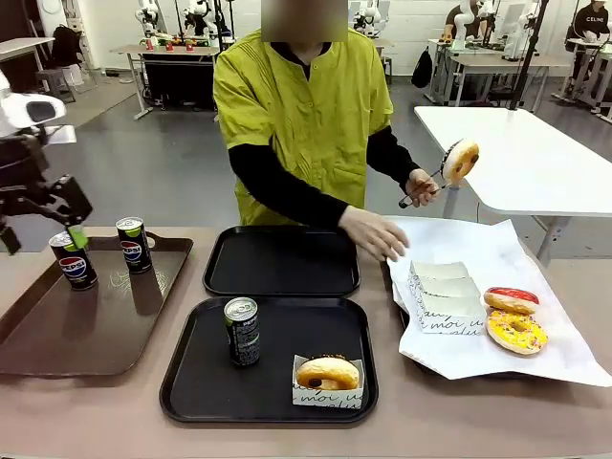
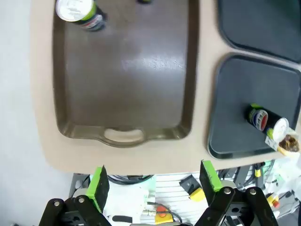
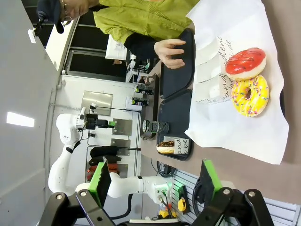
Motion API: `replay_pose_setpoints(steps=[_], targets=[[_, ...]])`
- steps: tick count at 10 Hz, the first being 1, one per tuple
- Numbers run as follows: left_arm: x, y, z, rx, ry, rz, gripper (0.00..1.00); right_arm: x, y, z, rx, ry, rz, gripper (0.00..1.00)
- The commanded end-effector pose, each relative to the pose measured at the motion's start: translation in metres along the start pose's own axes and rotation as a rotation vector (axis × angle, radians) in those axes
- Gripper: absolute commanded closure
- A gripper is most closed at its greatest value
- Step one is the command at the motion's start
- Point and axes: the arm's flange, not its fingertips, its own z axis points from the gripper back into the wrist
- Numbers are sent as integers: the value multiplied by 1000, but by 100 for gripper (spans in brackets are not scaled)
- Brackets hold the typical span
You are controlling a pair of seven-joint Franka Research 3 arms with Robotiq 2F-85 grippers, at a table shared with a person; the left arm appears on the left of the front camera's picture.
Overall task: Set up donuts and drinks on trays.
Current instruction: Pick up one Pepsi coke from the Handle tray and place it on the Flat Tray without a Pepsi coke.
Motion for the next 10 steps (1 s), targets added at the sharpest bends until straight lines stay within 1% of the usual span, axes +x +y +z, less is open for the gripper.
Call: replay_pose_setpoints(steps=[1,2,3,4,5,9,10], targets=[[25,5,-27,55,-43,27,0,3,1,0,28,-14,18,0],[34,14,-35,56,-54,44,0,3,1,0,28,-14,18,0],[37,17,-38,82,-52,73,0,3,1,0,28,-14,18,0],[35,1,-30,122,-30,76,0,3,1,0,28,-14,18,0],[34,20,-33,43,-38,43,0,3,1,0,28,-14,18,0],[34,20,-33,43,-38,43,0,3,1,0,28,-14,18,0],[37,18,-34,60,-41,55,0,3,1,0,28,-14,18,0]])
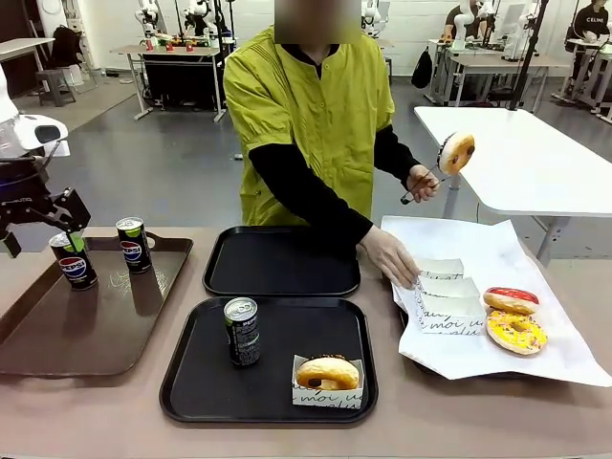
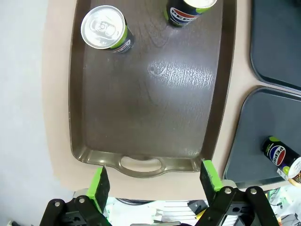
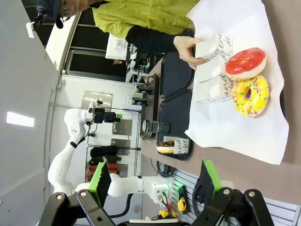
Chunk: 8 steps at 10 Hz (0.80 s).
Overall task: Set up donuts and drinks on trays.
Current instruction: Pick up one Pepsi coke from the Handle tray and place it on the Flat Tray without a Pepsi coke.
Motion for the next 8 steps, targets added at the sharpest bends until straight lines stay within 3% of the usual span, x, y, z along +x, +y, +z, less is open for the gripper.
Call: replay_pose_setpoints(steps=[1,4,8], targets=[[16,12,-6,8,-14,21,0,3,1,0,27,-14,18,0],[74,42,-20,60,-55,113,0,3,1,0,27,-14,18,0],[115,49,-47,13,-119,147,0,3,1,0,27,-14,18,0]])
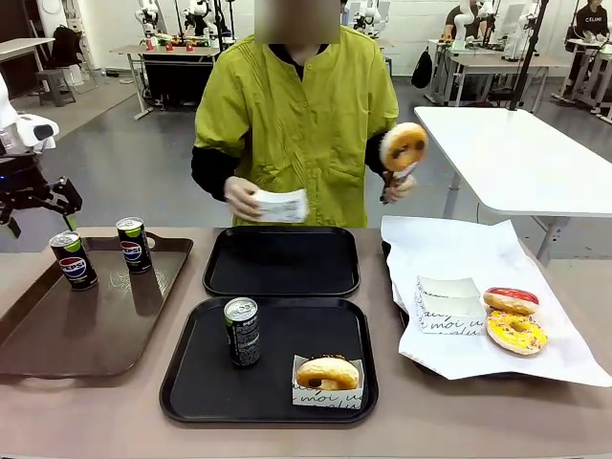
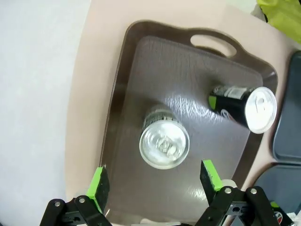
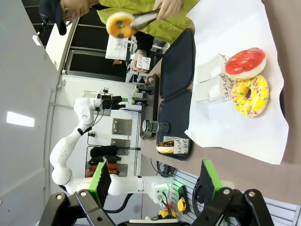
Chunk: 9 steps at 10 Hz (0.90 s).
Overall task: Set up donuts and drinks on trays.
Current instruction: Pick up one Pepsi coke from the Handle tray and place it on the Flat Tray without a Pepsi coke.
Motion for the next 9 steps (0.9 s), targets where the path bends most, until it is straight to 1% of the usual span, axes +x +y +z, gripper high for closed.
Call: replay_pose_setpoints(steps=[1,5,7,9], targets=[[16,-11,-10,-4,-19,10,0,3,1,0,28,-15,17,0],[20,-11,-29,-1,-2,20,0,3,1,0,28,-15,17,0],[25,-16,-41,-2,18,0,0,3,1,0,28,-15,17,0],[18,-16,-50,-8,28,-5,0,3,1,0,28,-15,17,0]])
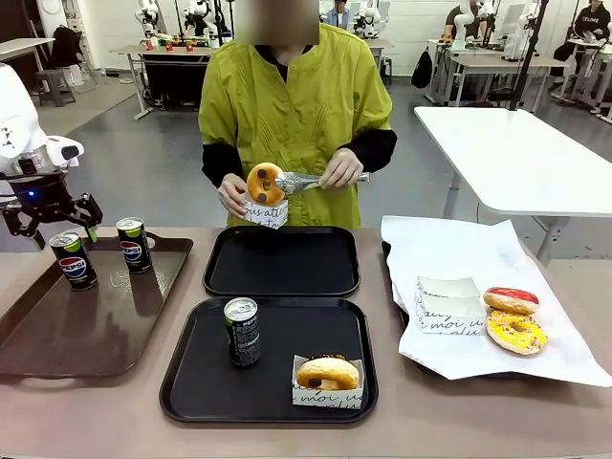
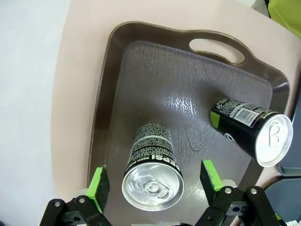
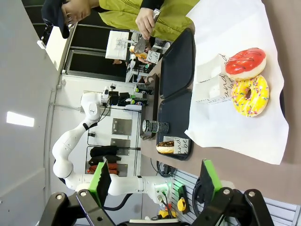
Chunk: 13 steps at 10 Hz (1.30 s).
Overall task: Set up donuts and drinks on trays.
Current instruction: Pick up one Pepsi coke from the Handle tray and place it on the Flat Tray without a Pepsi coke.
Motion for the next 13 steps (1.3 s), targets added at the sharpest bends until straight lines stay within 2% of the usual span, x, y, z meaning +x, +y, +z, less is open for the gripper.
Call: replay_pose_setpoints(steps=[1,7,10,11,13], targets=[[1,-4,-6,-8,-14,1,0,3,1,0,28,-15,17,0],[3,-5,-20,9,18,-8,0,3,1,0,28,-15,17,0],[-1,0,-20,7,10,-8,87,3,1,0,28,-15,17,0],[0,0,-19,8,9,-10,100,3,1,0,28,-15,17,0],[1,1,-19,14,10,-12,100,3,1,0,28,-15,17,0]])
